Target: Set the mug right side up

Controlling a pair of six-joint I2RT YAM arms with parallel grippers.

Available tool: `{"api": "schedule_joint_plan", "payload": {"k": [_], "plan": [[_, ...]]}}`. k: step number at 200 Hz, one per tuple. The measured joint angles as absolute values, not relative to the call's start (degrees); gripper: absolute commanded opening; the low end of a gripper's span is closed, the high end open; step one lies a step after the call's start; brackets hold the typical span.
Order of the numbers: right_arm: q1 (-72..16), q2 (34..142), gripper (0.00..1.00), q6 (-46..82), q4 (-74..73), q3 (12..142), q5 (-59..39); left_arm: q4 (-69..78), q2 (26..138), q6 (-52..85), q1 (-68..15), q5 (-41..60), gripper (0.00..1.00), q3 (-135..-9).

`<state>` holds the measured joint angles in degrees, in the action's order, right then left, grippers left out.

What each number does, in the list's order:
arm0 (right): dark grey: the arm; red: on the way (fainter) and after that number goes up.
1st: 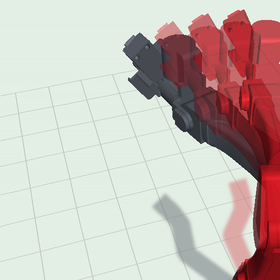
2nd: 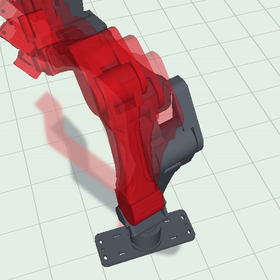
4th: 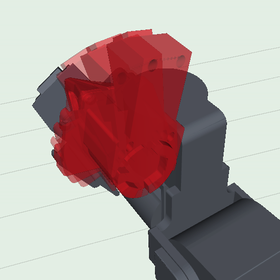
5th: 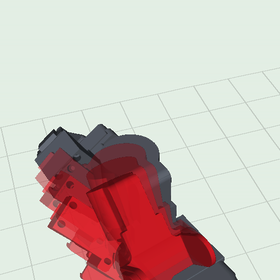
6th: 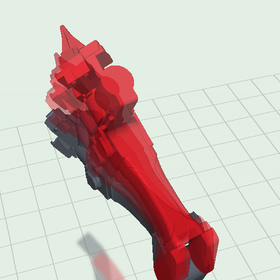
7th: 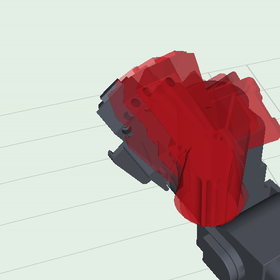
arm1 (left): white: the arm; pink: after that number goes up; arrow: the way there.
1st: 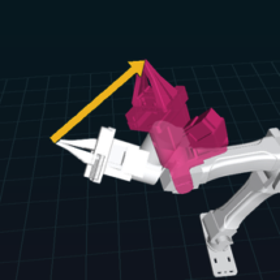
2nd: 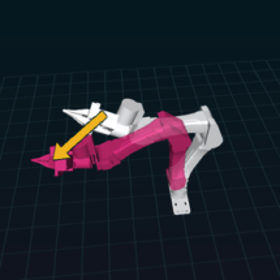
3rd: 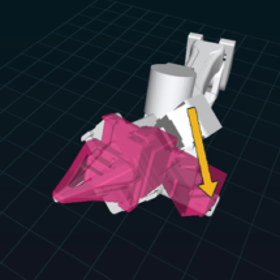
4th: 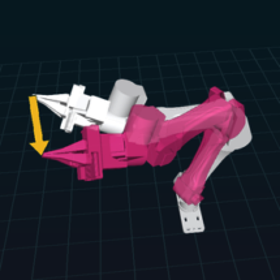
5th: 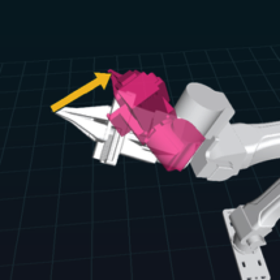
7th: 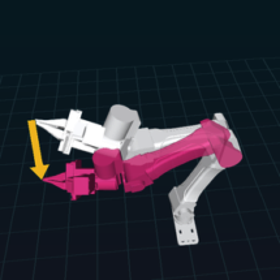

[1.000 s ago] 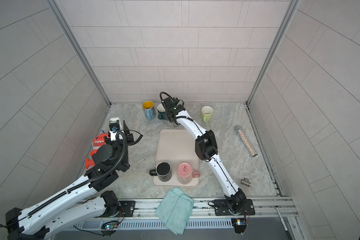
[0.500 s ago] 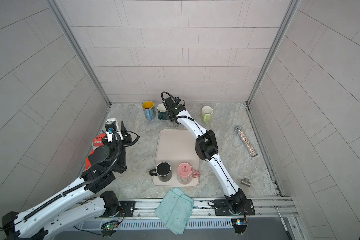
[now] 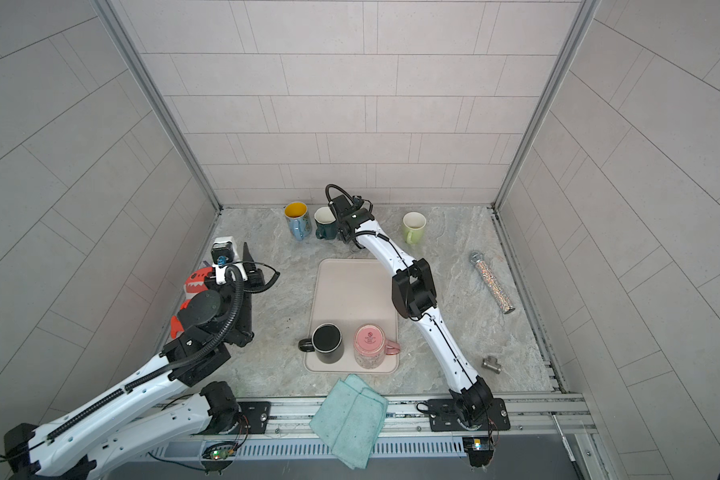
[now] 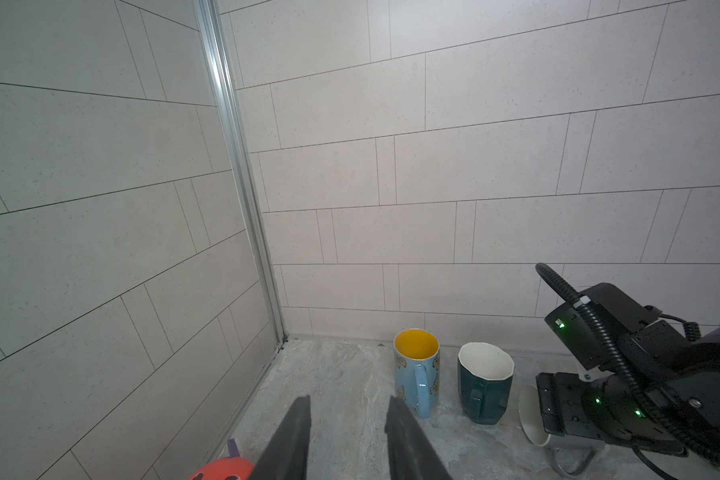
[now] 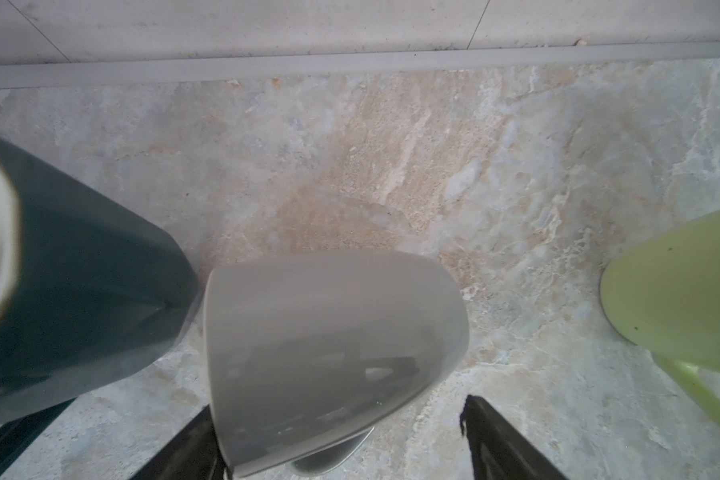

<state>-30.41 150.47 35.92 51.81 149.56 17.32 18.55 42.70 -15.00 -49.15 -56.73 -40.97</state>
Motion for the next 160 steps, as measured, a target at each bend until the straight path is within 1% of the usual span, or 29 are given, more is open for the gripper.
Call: {"api": "schedule_joint_plan", "payload": {"k": [43, 160], "plan": [[-30.0, 150.5, 0.81, 35.3, 52.2, 149.6, 17.6, 18.5, 42.7, -15.0, -49.1, -56.7, 0.35, -41.0], [-29.6, 152.3, 0.83, 33.4, 53.6, 149.6, 19.3, 18.6, 43.9, -15.4, -49.1, -56.8, 0.35, -41.0]]}}
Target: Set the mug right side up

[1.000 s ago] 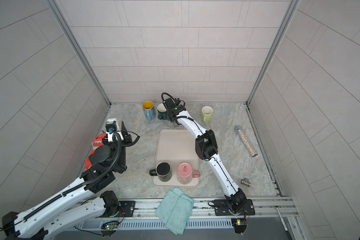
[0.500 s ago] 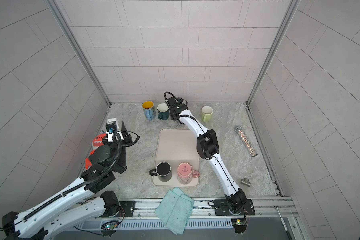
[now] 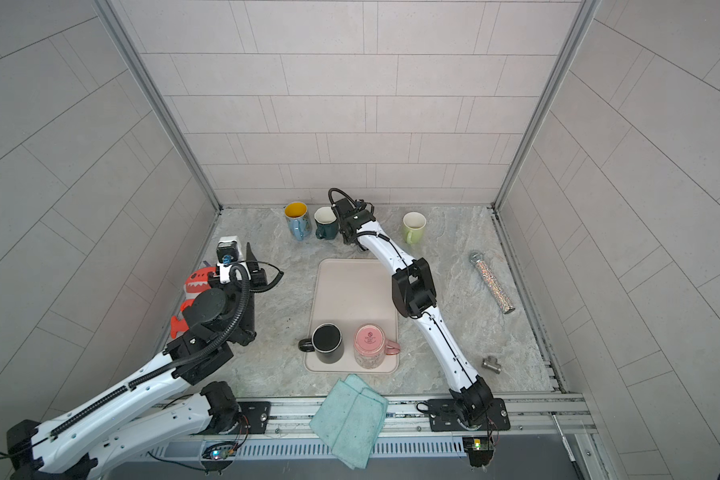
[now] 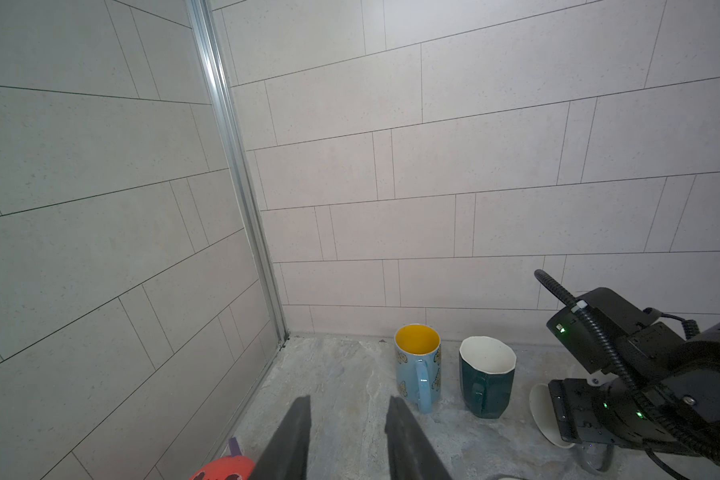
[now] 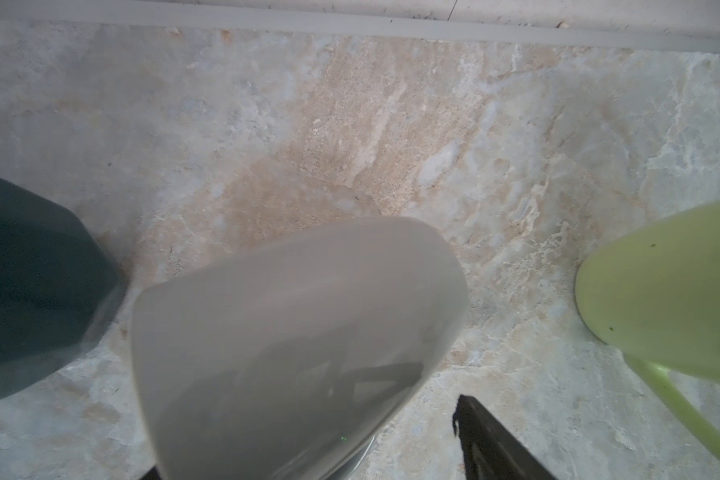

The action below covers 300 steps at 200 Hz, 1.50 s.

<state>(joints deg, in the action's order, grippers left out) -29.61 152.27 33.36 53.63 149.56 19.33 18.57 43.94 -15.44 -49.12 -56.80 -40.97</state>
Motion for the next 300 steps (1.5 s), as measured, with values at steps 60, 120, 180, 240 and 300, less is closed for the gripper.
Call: {"api": "schedule_joint_plan", "payload": {"k": [60, 120, 180, 240, 300], "plan": [[-29.2, 152.3, 0.73, 33.0, 52.7, 149.6, 19.3, 18.6, 44.2, -16.2, -49.1, -56.8, 0.35, -41.0], [-29.2, 152.3, 0.62, 32.5, 52.3, 149.6, 19.1, 18.6, 44.3, -16.5, -49.1, -56.8, 0.35, -41.0], [-29.1, 152.3, 0.5, 32.0, 52.3, 149.3, 19.0, 18.6, 44.3, -16.5, -49.1, -56.8, 0.35, -41.0], [-29.1, 152.3, 0.4, 32.0, 52.6, 147.8, 18.4, 18.6, 44.4, -16.5, -49.1, -56.8, 0.35, -41.0], [-28.8, 152.3, 0.21, 32.2, 52.9, 147.7, 18.3, 18.6, 44.4, -16.4, -49.1, -56.8, 0.35, -41.0]]}}
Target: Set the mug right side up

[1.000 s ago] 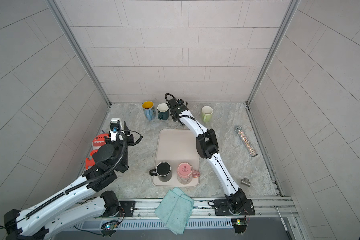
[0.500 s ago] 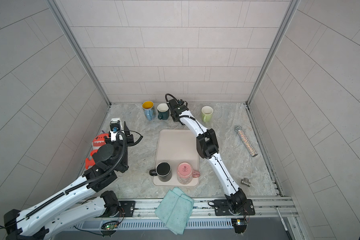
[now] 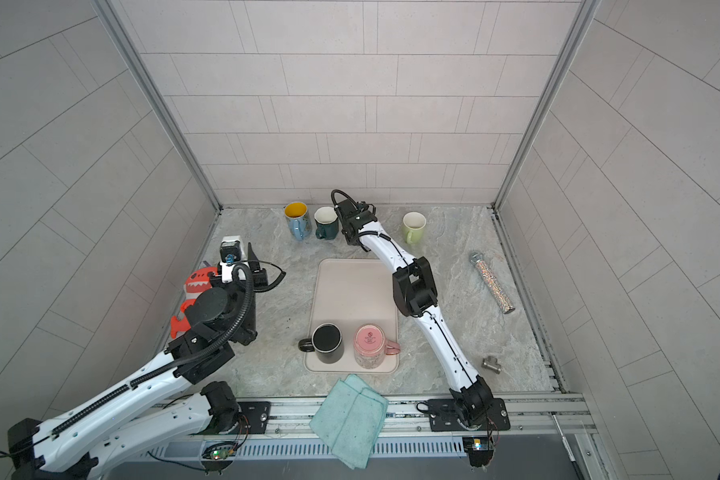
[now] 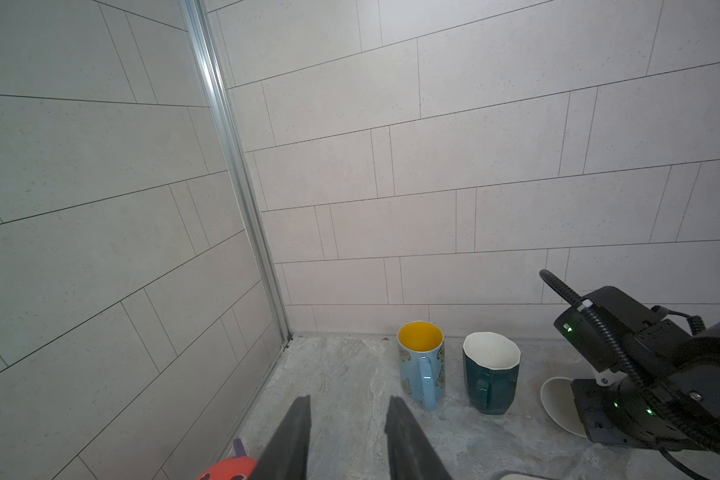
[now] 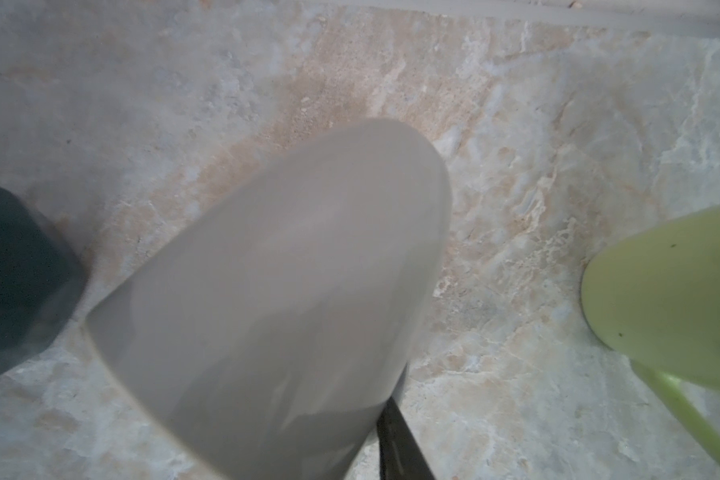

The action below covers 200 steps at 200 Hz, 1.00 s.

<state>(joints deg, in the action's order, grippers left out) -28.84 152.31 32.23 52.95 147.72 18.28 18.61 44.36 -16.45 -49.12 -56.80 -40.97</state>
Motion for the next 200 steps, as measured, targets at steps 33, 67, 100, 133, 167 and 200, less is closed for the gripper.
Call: {"api": "schedule_joint_plan", "payload": {"k": [33, 67, 100, 133, 167, 200], "plan": [[-28.7, 152.3, 0.13, 32.3, 52.9, 147.7, 18.5, 18.6, 44.4, -16.4, -49.1, -56.8, 0.35, -41.0], [-28.6, 152.3, 0.09, 32.6, 51.9, 147.7, 18.7, 18.6, 44.3, -16.4, -49.1, -56.8, 0.35, -41.0], [-28.6, 152.3, 0.02, 32.6, 51.6, 147.7, 18.9, 18.6, 44.3, -16.3, -49.1, -56.8, 0.35, -41.0], [-28.6, 152.3, 0.0, 32.6, 51.2, 147.7, 19.2, 18.6, 44.3, -16.3, -49.1, -56.8, 0.35, -41.0], [-28.6, 152.2, 0.0, 32.6, 51.2, 147.7, 19.2, 18.6, 44.3, -16.3, -49.1, -56.8, 0.35, -41.0], [-28.5, 151.7, 0.0, 32.4, 50.8, 146.8, 19.0, 18.6, 44.2, -16.3, -49.1, -56.8, 0.35, -41.0]]}}
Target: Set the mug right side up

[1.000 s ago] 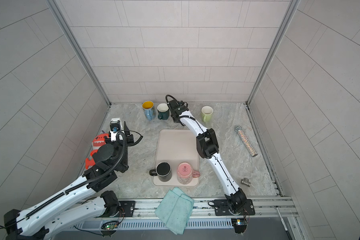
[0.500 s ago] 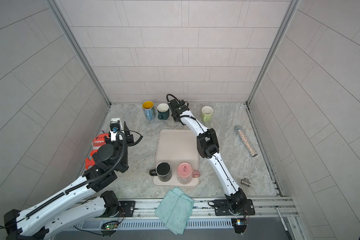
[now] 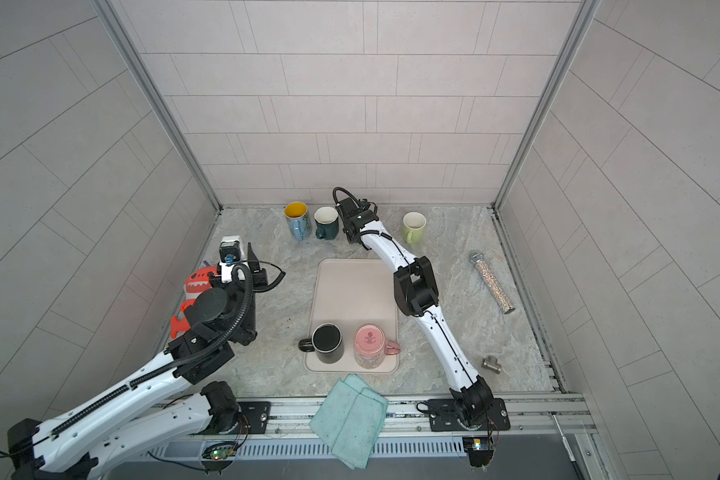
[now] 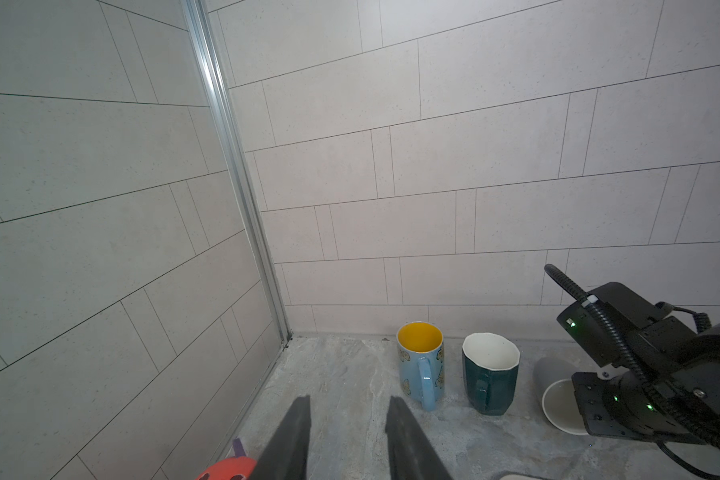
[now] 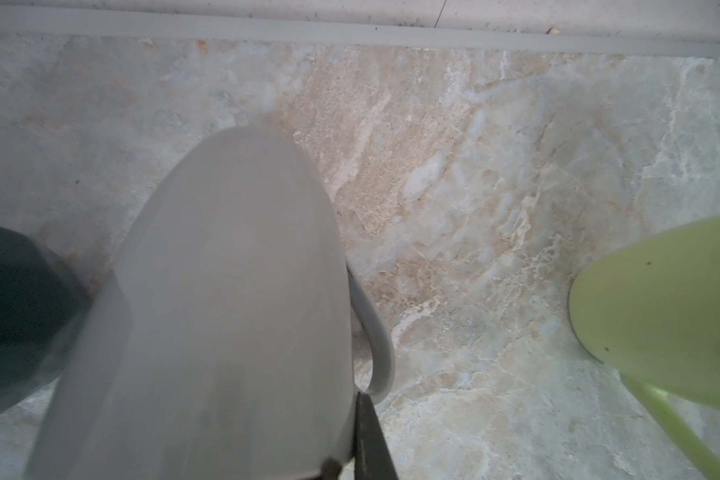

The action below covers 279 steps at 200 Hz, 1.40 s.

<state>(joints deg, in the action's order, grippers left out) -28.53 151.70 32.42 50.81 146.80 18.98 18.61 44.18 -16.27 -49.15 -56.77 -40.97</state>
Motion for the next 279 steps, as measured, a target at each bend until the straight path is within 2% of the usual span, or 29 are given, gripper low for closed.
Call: {"api": "schedule_joint_plan", "payload": {"k": [279], "plan": [[-25.8, 147.9, 0.0, 31.1, 58.2, 146.3, 11.0, 18.6, 42.3, -15.0, -49.1, -56.6, 0.35, -41.0]]}}
